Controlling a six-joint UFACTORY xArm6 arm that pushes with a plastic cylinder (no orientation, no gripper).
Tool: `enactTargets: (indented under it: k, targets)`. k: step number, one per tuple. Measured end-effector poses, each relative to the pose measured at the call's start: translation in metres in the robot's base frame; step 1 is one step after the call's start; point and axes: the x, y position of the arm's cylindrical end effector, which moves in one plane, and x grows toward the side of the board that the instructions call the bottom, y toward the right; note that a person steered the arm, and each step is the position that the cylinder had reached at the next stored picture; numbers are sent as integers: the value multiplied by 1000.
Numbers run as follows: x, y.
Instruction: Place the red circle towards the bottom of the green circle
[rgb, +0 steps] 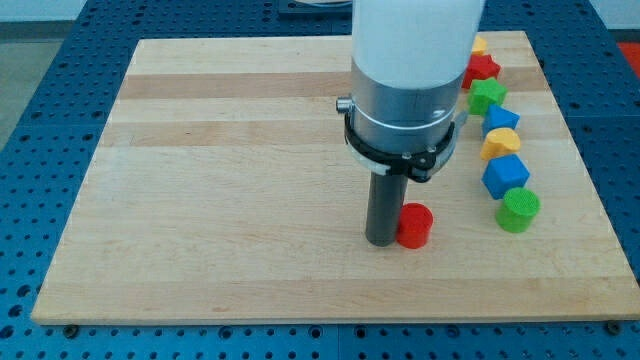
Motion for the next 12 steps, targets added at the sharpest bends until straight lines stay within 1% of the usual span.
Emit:
enactTargets:
  k: [1,3,4,6,8,9,10,12]
  targets:
    - [0,14]
    - [-23,6]
    - [-23,11]
    - [-3,45]
    - [-1,74]
    - [3,81]
    - [17,83]
    - [21,101]
